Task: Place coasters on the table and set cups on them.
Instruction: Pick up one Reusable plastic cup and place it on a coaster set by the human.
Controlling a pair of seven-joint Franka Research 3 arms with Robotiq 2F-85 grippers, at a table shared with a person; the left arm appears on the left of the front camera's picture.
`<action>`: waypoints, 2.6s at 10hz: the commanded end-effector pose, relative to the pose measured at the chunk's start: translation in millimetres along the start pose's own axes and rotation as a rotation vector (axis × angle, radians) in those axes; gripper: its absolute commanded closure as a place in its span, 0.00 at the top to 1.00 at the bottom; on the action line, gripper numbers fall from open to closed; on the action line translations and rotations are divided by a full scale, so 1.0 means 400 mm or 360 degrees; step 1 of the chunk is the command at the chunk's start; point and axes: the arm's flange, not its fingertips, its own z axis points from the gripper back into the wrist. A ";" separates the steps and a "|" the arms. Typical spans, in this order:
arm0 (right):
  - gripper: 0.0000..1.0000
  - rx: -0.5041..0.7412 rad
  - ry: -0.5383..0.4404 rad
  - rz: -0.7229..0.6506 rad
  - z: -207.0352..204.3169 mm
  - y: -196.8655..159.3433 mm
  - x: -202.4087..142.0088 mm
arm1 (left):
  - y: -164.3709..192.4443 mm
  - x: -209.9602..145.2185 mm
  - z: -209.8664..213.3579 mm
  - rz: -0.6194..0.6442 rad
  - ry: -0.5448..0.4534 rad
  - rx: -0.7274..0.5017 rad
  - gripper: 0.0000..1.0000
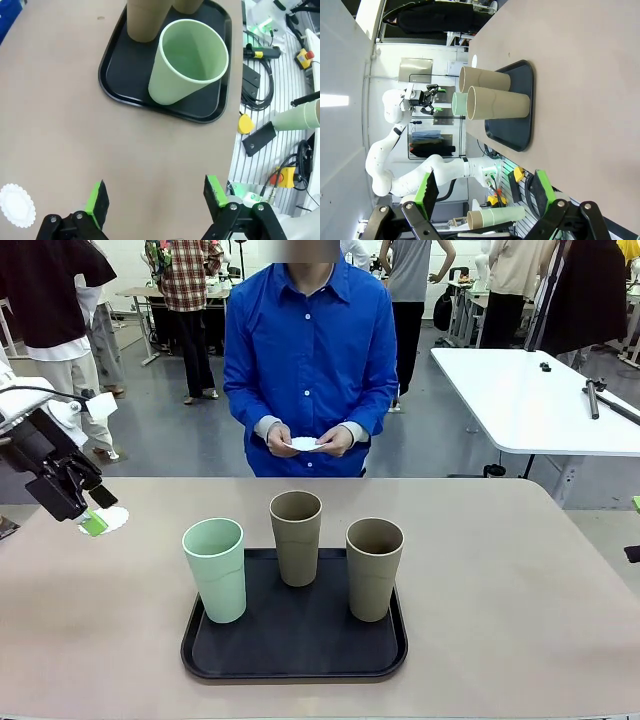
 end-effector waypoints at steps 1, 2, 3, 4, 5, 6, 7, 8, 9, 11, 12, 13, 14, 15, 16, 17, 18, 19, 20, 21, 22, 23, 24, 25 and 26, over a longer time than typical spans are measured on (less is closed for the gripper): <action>1.00 0.0013 -0.0009 0.0007 0.003 0.000 0.000 | 0.000 0.000 0.000 0.0001 -0.0002 0.0000 1.00; 1.00 0.0013 -0.0009 0.0007 0.003 0.000 0.000 | 0.000 0.000 0.000 0.0001 -0.0002 0.0000 1.00; 1.00 0.0013 -0.0009 0.0007 0.003 0.000 0.000 | 0.000 0.000 0.000 0.0001 -0.0002 0.0000 1.00; 1.00 0.0013 -0.0009 0.0007 0.003 0.000 0.000 | 0.000 0.000 0.000 0.0001 -0.0002 0.0000 1.00; 1.00 0.0013 -0.0009 0.0007 0.003 0.000 0.000 | 0.000 0.000 0.000 0.0001 -0.0002 0.0000 1.00; 1.00 0.0013 -0.0009 0.0007 0.003 0.000 0.000 | 0.002 -0.003 -0.001 -0.0003 -0.0002 -0.0007 1.00; 1.00 0.0013 -0.0009 0.0007 0.003 0.000 0.000 | 0.044 -0.023 -0.003 -0.0194 -0.0263 -0.0032 1.00; 1.00 0.0013 -0.0009 0.0007 0.003 0.000 0.000 | 0.070 -0.037 -0.015 -0.0375 -0.0528 -0.0176 1.00; 1.00 0.0013 -0.0009 0.0007 0.003 0.000 0.000 | 0.076 -0.068 -0.047 -0.0477 -0.0697 -0.0225 1.00; 1.00 0.0013 -0.0009 0.0007 0.003 0.000 0.000 | 0.106 -0.112 -0.091 -0.0483 -0.0846 -0.0234 1.00; 1.00 0.0013 -0.0009 0.0007 0.003 0.000 0.000 | 0.131 -0.128 -0.113 -0.0433 -0.0905 -0.0299 1.00; 1.00 0.0013 -0.0009 0.0007 0.003 0.000 0.000 | 0.135 -0.162 -0.151 -0.0407 -0.0980 -0.0325 1.00; 1.00 0.0013 -0.0009 0.0007 0.003 0.000 0.000 | 0.138 -0.184 -0.184 -0.0388 -0.1022 -0.0400 1.00; 1.00 0.0013 -0.0009 0.0007 0.003 0.000 0.000 | 0.150 -0.196 -0.209 -0.0391 -0.1049 -0.0443 1.00; 1.00 0.0013 -0.0009 0.0007 0.003 0.000 0.000 | 0.163 -0.219 -0.246 -0.0438 -0.1076 -0.0413 1.00; 1.00 0.0013 -0.0009 0.0007 0.003 0.000 0.000 | 0.163 -0.240 -0.283 -0.0469 -0.1127 -0.0366 1.00; 1.00 0.0013 -0.0009 0.0007 0.003 0.000 0.000 | 0.155 -0.243 -0.307 -0.0515 -0.1179 -0.0319 1.00; 1.00 0.0013 -0.0009 0.0007 0.003 0.000 0.000 | 0.151 -0.237 -0.322 -0.0543 -0.1225 -0.0250 1.00; 1.00 0.0013 -0.0009 0.0007 0.003 0.000 0.000 | 0.145 -0.230 -0.346 -0.0553 -0.1233 -0.0207 1.00; 1.00 0.0013 -0.0009 0.0007 0.003 0.000 0.000 | 0.138 -0.226 -0.376 -0.0540 -0.1231 -0.0208 1.00; 1.00 0.0013 -0.0009 0.0007 0.003 0.000 0.000 | 0.138 -0.213 -0.391 -0.0510 -0.1225 -0.0223 1.00; 1.00 0.0013 -0.0009 0.0007 0.003 0.000 0.000 | 0.139 -0.196 -0.394 -0.0502 -0.1192 -0.0260 1.00; 1.00 0.0013 -0.0009 0.0007 0.003 0.000 0.000 | 0.134 -0.191 -0.395 -0.0515 -0.1179 -0.0279 1.00; 1.00 0.0013 -0.0009 0.0007 0.003 0.000 0.000 | 0.142 -0.208 -0.377 -0.0495 -0.1197 -0.0288 1.00; 1.00 0.0013 -0.0009 0.0007 0.003 0.000 0.000 | 0.142 -0.208 -0.377 -0.0495 -0.1197 -0.0288 1.00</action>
